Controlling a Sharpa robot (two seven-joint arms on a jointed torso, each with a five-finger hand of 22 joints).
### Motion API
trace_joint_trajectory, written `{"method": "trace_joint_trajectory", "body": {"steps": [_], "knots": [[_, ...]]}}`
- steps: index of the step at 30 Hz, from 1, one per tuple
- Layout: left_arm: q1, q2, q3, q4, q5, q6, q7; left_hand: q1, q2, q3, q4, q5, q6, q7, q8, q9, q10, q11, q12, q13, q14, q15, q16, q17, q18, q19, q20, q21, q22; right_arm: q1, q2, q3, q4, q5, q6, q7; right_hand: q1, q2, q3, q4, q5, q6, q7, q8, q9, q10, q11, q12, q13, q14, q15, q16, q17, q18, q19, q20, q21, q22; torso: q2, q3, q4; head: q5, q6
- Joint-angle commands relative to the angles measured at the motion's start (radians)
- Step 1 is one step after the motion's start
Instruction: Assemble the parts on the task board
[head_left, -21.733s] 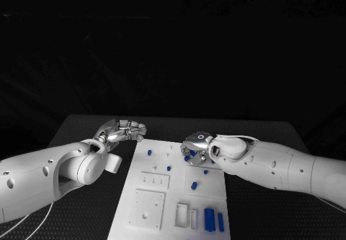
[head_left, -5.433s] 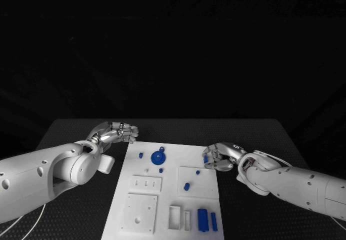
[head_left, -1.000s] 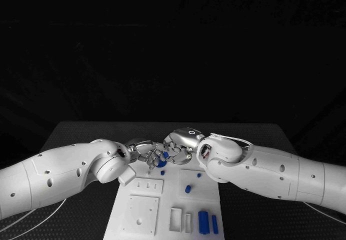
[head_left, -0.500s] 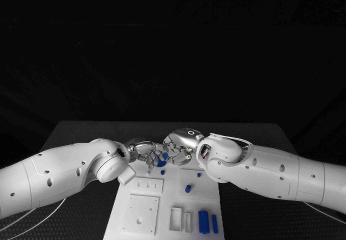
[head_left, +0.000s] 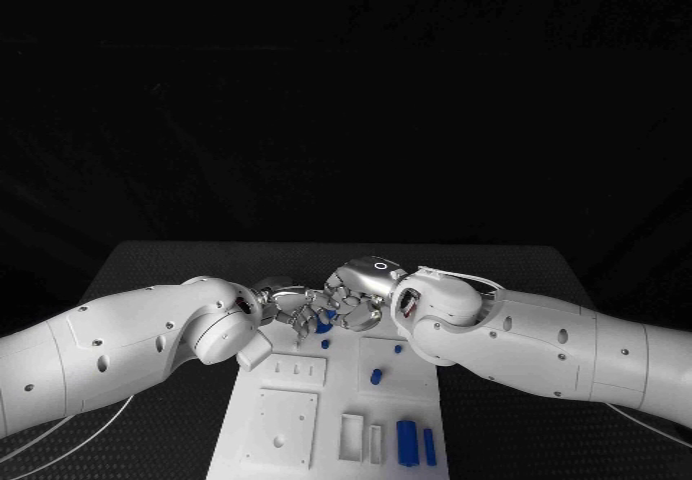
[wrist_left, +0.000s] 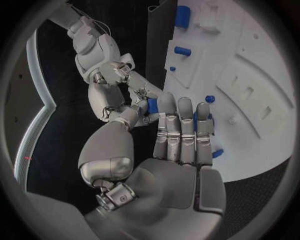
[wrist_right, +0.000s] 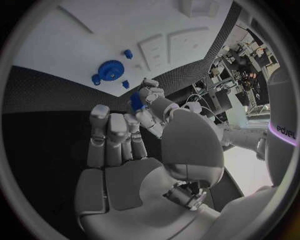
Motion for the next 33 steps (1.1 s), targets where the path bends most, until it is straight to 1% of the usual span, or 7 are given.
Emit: {"method": "trace_joint_trajectory", "body": {"steps": [1,3,10,13,18,25,33], "knots": [[0.003,0.004,0.0,0.002,-0.007,0.007,-0.006,0.009,-0.009,-0.001,0.016,-0.029,0.006,0.003,-0.007,0.002,-0.004,-0.001,-0.004,-0.002,-0.008,0.0,0.008,-0.003,-0.01,-0.004,-0.067,0.004,-0.003,0.0,0.004,0.0,0.006,-0.011,0.016,0.004,0.001,0.006,0.009,0.001,0.002,0.039,0.024,0.016,0.009,0.009,0.001,0.005,0.002,0.002,-0.007,-0.001,0.001,0.044,0.007,-0.001,0.006,-0.001,0.0,0.0004,-0.0007,-0.001,0.0],[0.003,0.004,0.0,0.002,-0.007,0.008,-0.007,0.008,-0.013,-0.002,0.025,-0.043,0.006,0.003,-0.009,0.002,-0.004,-0.001,-0.005,-0.003,-0.009,0.0,0.008,-0.005,-0.01,-0.005,-0.067,0.004,-0.005,0.0,0.004,-0.001,0.006,-0.011,0.019,0.003,0.002,0.006,0.009,0.0,0.002,0.039,0.024,0.016,0.009,0.009,0.001,0.005,0.002,0.002,-0.007,-0.001,0.001,0.044,0.007,-0.001,0.006,-0.001,0.0,0.0003,-0.0006,-0.001,-0.001],[0.003,0.003,0.0,0.004,-0.007,0.004,-0.01,0.005,-0.018,-0.002,0.033,-0.05,0.005,0.004,-0.011,0.002,-0.006,0.0,-0.006,-0.004,-0.01,0.0,0.008,-0.007,-0.01,-0.006,-0.067,0.003,-0.006,0.0,0.008,-0.004,0.006,-0.012,0.028,0.002,0.002,0.005,0.01,0.0,0.002,0.039,0.024,0.016,0.009,0.009,0.001,0.005,0.002,0.002,-0.007,-0.001,0.001,0.044,0.007,-0.001,0.006,-0.001,0.0,0.0003,-0.001,-0.001,-0.002],[0.003,0.005,-0.001,0.004,-0.005,0.006,-0.011,-0.014,-0.033,-0.001,0.066,-0.065,-0.002,0.007,-0.02,0.001,-0.012,0.001,-0.011,-0.008,-0.014,0.002,0.005,-0.012,-0.01,-0.009,-0.066,0.001,-0.011,0.0,0.011,-0.006,0.005,-0.012,0.029,0.002,0.003,0.005,0.011,0.0,0.002,0.04,0.024,0.016,0.009,0.01,0.001,0.005,0.003,0.002,-0.007,0.0,0.001,0.044,0.007,-0.001,0.006,-0.001,0.0,0.0004,-0.0004,-0.001,-0.003],[0.003,0.006,-0.001,0.004,-0.005,0.005,-0.013,-0.001,-0.027,0.004,0.066,-0.066,-0.005,0.008,-0.024,0.001,-0.015,0.003,-0.013,-0.01,-0.017,0.003,0.004,-0.014,-0.01,-0.013,-0.065,0.0,-0.011,0.0,0.015,-0.007,0.006,-0.015,0.03,0.002,0.003,0.005,0.012,0.0,0.002,0.04,0.024,0.017,0.009,0.01,0.001,0.006,0.004,0.002,-0.007,0.0,0.001,0.044,0.008,-0.001,0.006,-0.001,0.0,0.0003,0.001,-0.004,-0.005],[0.003,0.007,-0.001,0.003,-0.005,0.006,-0.016,0.051,0.035,0.0,0.03,-0.045,-0.005,0.01,-0.031,0.004,-0.015,0.005,-0.015,-0.013,-0.02,0.006,0.005,-0.02,-0.011,-0.02,-0.061,0.004,-0.012,0.0,0.014,-0.009,0.007,-0.017,0.031,0.0,0.003,0.005,0.013,0.0,0.002,0.04,0.024,0.017,0.009,0.012,0.001,0.006,0.005,0.002,-0.007,0.0,0.001,0.044,0.008,-0.001,0.006,-0.001,0.0,-0.0003,-0.0004,-0.002,-0.007],[0.003,0.012,-0.001,-0.002,-0.005,0.01,-0.021,0.095,0.079,0.002,0.0,-0.036,-0.003,0.011,-0.037,0.006,-0.015,0.006,-0.017,-0.016,-0.021,0.007,0.006,-0.025,-0.012,-0.023,-0.06,0.006,-0.014,0.0,0.016,-0.01,0.012,-0.019,0.029,0.001,0.003,0.004,0.014,0.0,0.002,0.04,0.024,0.017,0.009,0.012,0.001,0.007,0.006,0.002,-0.008,0.0,0.001,0.044,0.008,-0.001,0.006,-0.001,0.0,-0.0002,-0.0007,0.0,-0.008]]}}
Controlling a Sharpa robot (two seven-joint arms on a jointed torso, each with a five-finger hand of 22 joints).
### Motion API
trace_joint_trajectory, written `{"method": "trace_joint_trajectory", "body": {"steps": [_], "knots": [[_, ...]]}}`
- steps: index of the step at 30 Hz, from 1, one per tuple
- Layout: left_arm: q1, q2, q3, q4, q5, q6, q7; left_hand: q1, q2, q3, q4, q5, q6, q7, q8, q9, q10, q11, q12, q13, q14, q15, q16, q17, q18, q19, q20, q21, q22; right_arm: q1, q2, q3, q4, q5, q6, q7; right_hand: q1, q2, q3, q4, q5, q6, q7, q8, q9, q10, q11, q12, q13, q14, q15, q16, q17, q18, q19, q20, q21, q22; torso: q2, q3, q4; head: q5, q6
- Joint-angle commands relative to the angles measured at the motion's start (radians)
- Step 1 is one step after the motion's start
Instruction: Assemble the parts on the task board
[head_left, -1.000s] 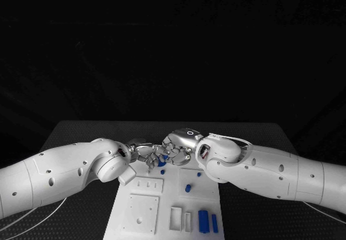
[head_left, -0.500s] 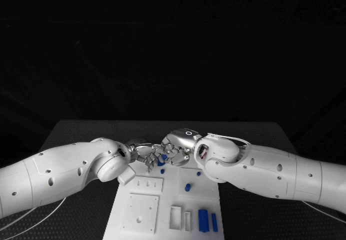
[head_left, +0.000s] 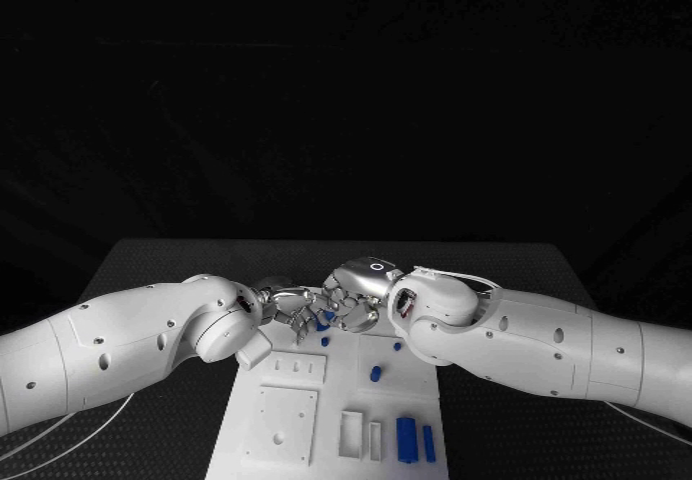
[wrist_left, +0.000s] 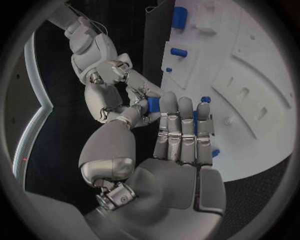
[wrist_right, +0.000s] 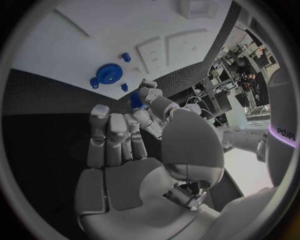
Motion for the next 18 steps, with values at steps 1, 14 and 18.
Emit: {"method": "trace_joint_trajectory", "body": {"steps": [1,14,18], "knots": [[0.003,0.008,0.001,0.0,0.001,0.011,0.008,0.02,0.021,0.001,-0.009,0.008,0.0,0.008,-0.007,0.001,-0.002,-0.001,-0.007,-0.001,-0.009,0.002,0.002,-0.002,-0.013,-0.009,-0.066,0.006,-0.002,-0.001,0.006,-0.001,0.012,-0.011,0.015,0.013,0.0,0.008,0.005,0.001,0.006,0.039,0.023,0.017,0.009,0.005,0.001,0.007,0.002,0.002,-0.008,0.0,0.001,0.044,0.008,-0.002,0.006,-0.001,0.0,-0.0001,-0.0004,0.003,-0.001],[0.003,0.012,-0.019,-0.001,0.003,0.021,0.01,0.032,0.047,0.005,-0.025,0.071,-0.02,0.023,-0.049,-0.007,-0.015,0.015,-0.052,-0.028,-0.023,0.02,-0.036,-0.029,-0.016,-0.029,-0.05,-0.011,-0.017,-0.001,0.005,-0.008,0.01,-0.016,0.02,0.011,0.001,0.007,0.007,0.001,0.006,0.039,0.023,0.017,0.009,0.006,0.001,0.008,0.003,0.002,-0.008,0.0,0.001,0.044,0.008,-0.002,0.006,-0.001,0.0,-0.0008,0.0003,0.006,-0.002],[0.003,0.011,-0.019,-0.001,0.007,0.021,0.012,0.051,0.071,0.014,-0.051,0.11,-0.017,0.023,-0.057,-0.005,-0.011,0.016,-0.062,-0.033,-0.022,0.022,-0.042,-0.033,-0.015,-0.032,-0.048,-0.012,-0.02,-0.001,0.008,-0.009,0.007,-0.016,0.02,0.011,0.001,0.007,0.008,0.001,0.006,0.039,0.023,0.017,0.009,0.007,0.001,0.008,0.003,0.002,-0.008,0.0,0.001,0.044,0.008,-0.002,0.006,-0.001,-0.001,0.0,0.0009,0.005,-0.002]]}}
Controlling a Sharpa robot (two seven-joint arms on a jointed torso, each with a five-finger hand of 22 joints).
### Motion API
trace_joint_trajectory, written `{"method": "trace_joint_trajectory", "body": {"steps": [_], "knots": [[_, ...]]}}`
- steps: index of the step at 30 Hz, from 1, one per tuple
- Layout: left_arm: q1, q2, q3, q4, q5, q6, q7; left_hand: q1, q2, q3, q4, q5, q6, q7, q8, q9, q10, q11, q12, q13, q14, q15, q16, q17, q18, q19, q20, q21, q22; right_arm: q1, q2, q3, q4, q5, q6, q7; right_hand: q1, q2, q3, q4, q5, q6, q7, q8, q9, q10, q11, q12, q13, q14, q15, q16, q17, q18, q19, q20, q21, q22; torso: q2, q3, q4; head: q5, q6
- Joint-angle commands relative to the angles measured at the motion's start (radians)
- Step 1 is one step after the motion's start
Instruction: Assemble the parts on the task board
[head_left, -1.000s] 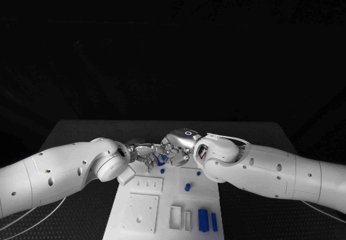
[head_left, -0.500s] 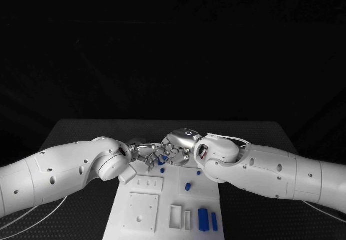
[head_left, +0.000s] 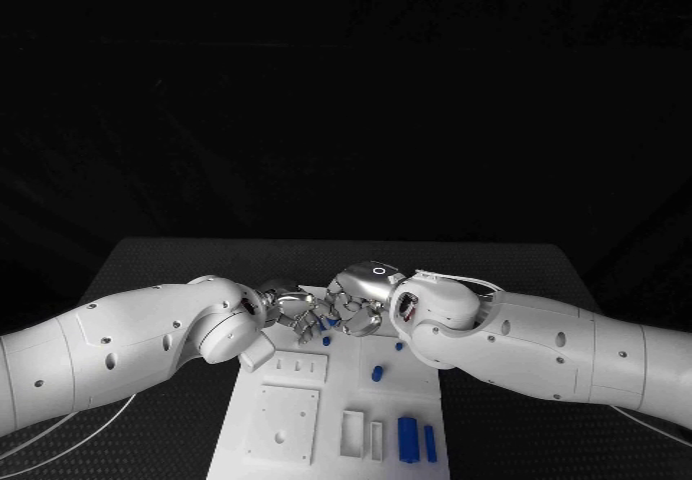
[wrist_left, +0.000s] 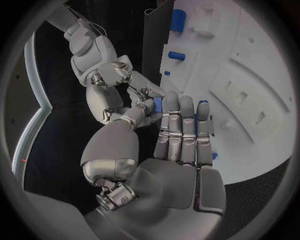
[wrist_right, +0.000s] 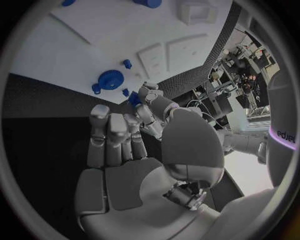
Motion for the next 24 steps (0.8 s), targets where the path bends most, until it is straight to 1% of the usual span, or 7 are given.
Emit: {"method": "trace_joint_trajectory", "body": {"steps": [1,2,3,7,19,21,24], "knots": [[0.0,0.003,-0.001,0.003,0.004,0.012,0.011,0.017,0.017,0.022,-0.013,-0.001,0.004,0.004,-0.009,0.004,0.012,0.002,-0.011,-0.004,0.002,0.01,-0.005,-0.003,-0.016,-0.008,-0.049,-0.008,-0.003,0.002,0.008,0.001,0.007,-0.007,0.002,0.025,0.002,0.007,0.007,0.0,0.003,0.036,0.024,0.017,0.009,0.007,0.001,0.004,0.002,0.0,-0.009,0.0,0.001,0.044,0.008,-0.002,0.006,-0.001,0.0,0.0004,0.0011,-0.002,-0.002],[0.0,0.003,-0.001,0.003,0.004,0.013,0.011,0.028,0.013,0.046,-0.009,-0.021,0.005,0.004,-0.012,0.004,0.014,0.002,-0.014,-0.005,0.003,0.01,-0.007,-0.004,-0.016,-0.007,-0.048,-0.008,-0.005,0.002,0.009,0.001,0.006,-0.007,0.003,0.025,0.002,0.007,0.007,0.0,0.003,0.036,0.024,0.017,0.009,0.007,0.001,0.004,0.001,0.0,-0.009,0.0,0.001,0.044,0.008,-0.002,0.006,-0.001,0.0,0.0003,0.0013,-0.002,-0.002],[0.0,0.002,-0.001,0.003,0.004,0.014,0.012,0.033,0.014,0.057,-0.008,-0.023,0.006,0.004,-0.014,0.004,0.015,0.002,-0.016,-0.006,0.004,0.011,-0.008,-0.005,-0.016,-0.007,-0.048,-0.008,-0.006,0.002,0.01,0.0,0.005,-0.006,0.004,0.025,0.002,0.007,0.007,0.0,0.003,0.036,0.024,0.017,0.009,0.007,0.001,0.004,0.002,0.0,-0.009,0.0,0.001,0.044,0.009,-0.002,0.006,-0.001,0.0,0.0004,0.0016,-0.001,-0.002],[0.0,0.002,-0.001,0.001,0.004,0.013,0.012,0.037,0.017,0.068,-0.009,-0.022,0.007,0.004,-0.017,0.005,0.016,0.003,-0.019,-0.008,0.003,0.011,-0.01,-0.006,-0.017,-0.01,-0.047,-0.009,-0.006,0.002,0.009,-0.001,0.003,-0.005,0.005,0.026,0.002,0.007,0.007,0.0,0.003,0.036,0.024,0.017,0.009,0.007,0.001,0.004,0.002,0.0,-0.009,0.0,0.001,0.044,0.009,-0.002,0.006,-0.001,0.0,-0.0001,0.003,-0.001,-0.004],[0.0,-0.001,-0.001,0.0,0.004,-0.004,0.006,0.039,0.032,0.078,-0.018,-0.021,0.021,0.001,-0.013,0.013,0.029,0.0,-0.019,-0.007,0.012,0.01,-0.006,-0.004,-0.019,-0.011,-0.047,-0.004,-0.004,0.002,0.005,-0.003,0.002,0.011,0.01,0.029,-0.001,0.004,0.009,0.001,0.002,0.035,0.025,0.017,0.009,0.002,0.002,0.001,-0.002,0.0,-0.009,-0.001,0.001,0.044,0.009,-0.001,0.006,-0.002,0.0,0.0003,0.0004,-0.001,-0.006],[0.0,-0.002,-0.001,-0.001,0.003,-0.013,0.005,0.036,0.035,0.078,-0.022,-0.017,0.026,-0.001,-0.012,0.017,0.035,-0.002,-0.017,-0.006,0.016,0.008,-0.004,-0.003,-0.019,-0.011,-0.048,-0.002,-0.004,0.002,0.003,-0.004,-0.001,0.026,0.006,0.029,-0.014,-0.011,0.004,0.008,0.002,0.03,0.027,0.014,0.008,-0.014,0.003,-0.011,-0.016,-0.001,-0.007,-0.002,0.0,0.044,0.008,0.0,0.006,-0.002,-0.001,0.0001,0.0005,0.0,-0.007],[0.0,-0.003,-0.001,-0.001,-0.001,-0.018,0.005,0.033,0.037,0.078,-0.028,-0.014,0.031,-0.004,-0.01,0.021,0.04,-0.004,-0.016,-0.005,0.021,0.006,-0.001,-0.001,-0.02,-0.01,-0.05,0.001,-0.003,0.002,0.003,-0.006,-0.005,0.036,0.001,0.025,-0.053,-0.053,-0.027,0.024,0.004,0.011,0.033,0.003,0.003,-0.024,0.01,-0.021,-0.019,-0.003,-0.003,-0.005,-0.001,0.044,0.006,0.004,0.006,-0.002,-0.001,-0.0001,0.001,0.0,-0.008]]}}
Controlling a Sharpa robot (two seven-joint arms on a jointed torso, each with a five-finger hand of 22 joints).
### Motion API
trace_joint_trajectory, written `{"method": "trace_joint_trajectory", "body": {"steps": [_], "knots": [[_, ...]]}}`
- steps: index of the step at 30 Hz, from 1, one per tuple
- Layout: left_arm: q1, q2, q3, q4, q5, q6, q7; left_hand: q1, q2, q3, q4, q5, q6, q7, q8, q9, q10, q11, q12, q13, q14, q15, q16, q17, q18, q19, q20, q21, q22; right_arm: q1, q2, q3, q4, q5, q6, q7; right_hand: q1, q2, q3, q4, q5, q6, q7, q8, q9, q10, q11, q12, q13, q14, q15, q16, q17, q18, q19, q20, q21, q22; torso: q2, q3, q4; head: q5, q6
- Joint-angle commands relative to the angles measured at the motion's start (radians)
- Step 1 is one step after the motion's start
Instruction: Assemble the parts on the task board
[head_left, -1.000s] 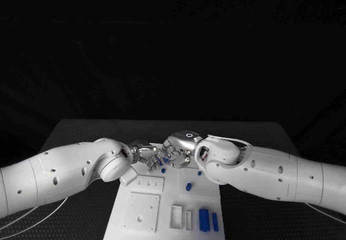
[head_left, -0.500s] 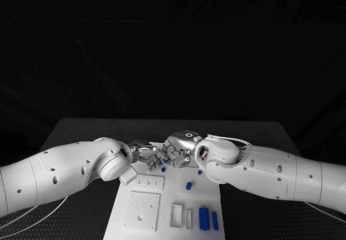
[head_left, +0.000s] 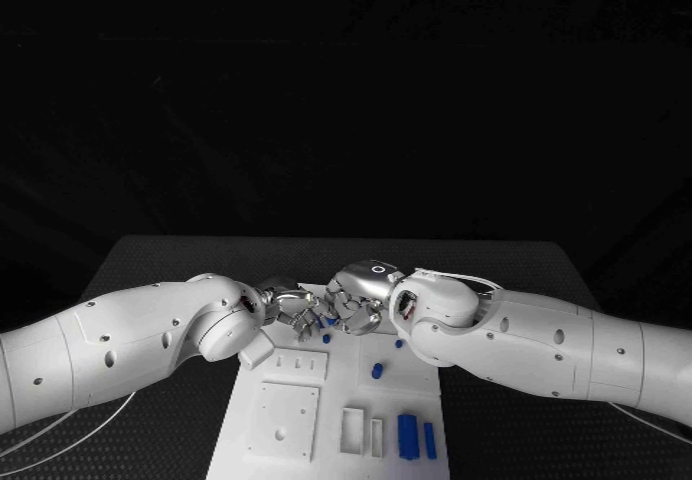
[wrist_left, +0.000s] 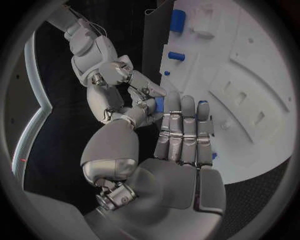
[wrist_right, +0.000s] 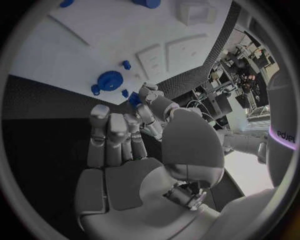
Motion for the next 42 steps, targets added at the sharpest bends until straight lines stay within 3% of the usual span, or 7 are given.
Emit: {"method": "trace_joint_trajectory", "body": {"steps": [1,8,22,26,32,36,42], "knots": [[0.0,-0.002,-0.001,-0.003,-0.004,-0.02,0.004,0.022,0.036,0.01,-0.016,0.008,0.009,-0.002,0.006,0.004,0.027,-0.017,0.0,0.002,0.009,-0.003,0.005,0.002,-0.02,-0.007,-0.054,0.006,0.002,0.001,0.0,-0.002,0.0,0.031,-0.003,0.017,-0.053,-0.047,-0.046,0.013,0.007,-0.001,0.037,-0.004,0.0,-0.019,0.006,-0.013,-0.003,-0.01,0.002,-0.009,-0.002,0.044,0.0,0.004,0.002,-0.001,0.0,0.0002,0.0005,0.002,-0.001],[0.0,-0.007,-0.001,-0.006,-0.016,-0.022,-0.001,0.018,0.036,0.011,-0.03,0.014,0.019,-0.007,0.009,0.012,0.039,-0.021,0.001,0.003,0.017,-0.006,0.011,0.005,-0.021,-0.006,-0.058,0.012,0.004,0.001,-0.007,-0.006,-0.002,0.036,-0.005,0.012,-0.097,-0.065,-0.128,0.021,0.024,-0.023,0.044,-0.018,-0.007,-0.04,0.012,-0.024,-0.006,-0.024,0.006,-0.02,-0.002,0.044,-0.016,0.001,-0.011,-0.006,0.0,0.001,0.0004,0.004,-0.001],[0.0,-0.014,-0.001,-0.003,-0.035,0.002,-0.006,0.018,0.032,0.016,-0.04,0.023,0.026,-0.01,0.01,0.02,0.051,-0.024,-0.008,-0.001,0.026,-0.009,0.01,0.004,-0.023,-0.007,-0.06,0.017,0.006,0.0,-0.014,-0.007,-0.011,0.038,-0.019,0.005,-0.097,-0.062,-0.142,0.024,0.034,-0.024,0.044,-0.02,-0.008,-0.041,0.012,-0.025,-0.006,-0.025,0.006,-0.021,-0.001,0.044,-0.017,-0.001,-0.014,-0.008,0.001,0.001,-0.0021,0.003,0.002],[0.0,-0.015,-0.001,-0.002,-0.06,0.003,-0.002,0.02,0.032,0.016,-0.042,0.022,0.026,-0.011,0.01,0.021,0.052,-0.024,-0.009,-0.002,0.027,-0.01,0.01,0.004,-0.023,-0.007,-0.061,0.018,0.006,0.0,-0.026,-0.007,-0.027,0.04,-0.038,0.002,-0.095,-0.068,-0.149,0.027,0.038,-0.05,0.051,-0.035,-0.015,-0.053,0.018,-0.031,-0.008,-0.033,0.011,-0.029,-0.003,0.044,-0.024,-0.001,-0.021,-0.01,0.0,0.0004,-0.0003,0.004,0.002],[0.0,-0.03,0.0,-0.009,-0.192,0.001,0.016,0.028,0.02,0.021,-0.047,0.026,0.032,-0.013,0.01,0.026,0.062,-0.025,-0.015,-0.005,0.033,-0.012,0.009,0.003,-0.023,-0.005,-0.064,0.023,0.008,0.0,-0.058,-0.007,-0.058,0.054,-0.093,0.012,-0.088,-0.085,-0.184,0.013,0.091,-0.152,0.087,-0.089,-0.036,-0.078,0.053,-0.033,-0.008,-0.048,0.044,-0.037,-0.001,0.044,-0.04,0.007,-0.034,-0.013,0.0,0.0006,0.0008,0.011,0.0],[0.0,-0.055,0.0,0.009,-0.29,0.011,-0.003,0.034,0.008,0.023,-0.048,0.035,0.039,-0.015,0.01,0.03,0.075,-0.027,-0.022,-0.008,0.041,-0.014,0.008,0.002,-0.023,-0.001,-0.066,0.027,0.008,0.0,-0.086,-0.002,-0.083,0.083,-0.134,0.027,-0.082,-0.082,-0.19,0.016,0.125,-0.15,0.09,-0.086,-0.034,-0.081,0.056,-0.029,-0.01,-0.049,0.048,-0.037,0.0,0.044,-0.041,0.011,-0.035,-0.013,-0.001,0.0021,0.0004,0.018,0.0],[0.003,-0.078,0.0,0.059,-0.488,0.081,-0.079,0.041,0.002,0.025,-0.05,0.052,0.045,-0.017,0.008,0.033,0.085,-0.031,-0.029,-0.01,0.049,-0.017,0.008,0.002,-0.022,0.004,-0.069,0.032,0.008,0.001,-0.094,0.021,-0.146,0.149,-0.182,0.048,-0.073,-0.079,-0.192,0.02,0.163,-0.146,0.089,-0.081,-0.031,-0.079,0.055,-0.024,-0.015,-0.048,0.047,-0.036,0.001,0.044,-0.038,0.013,-0.036,-0.013,-0.003,0.0013,0.0,0.032,-0.007]]}}
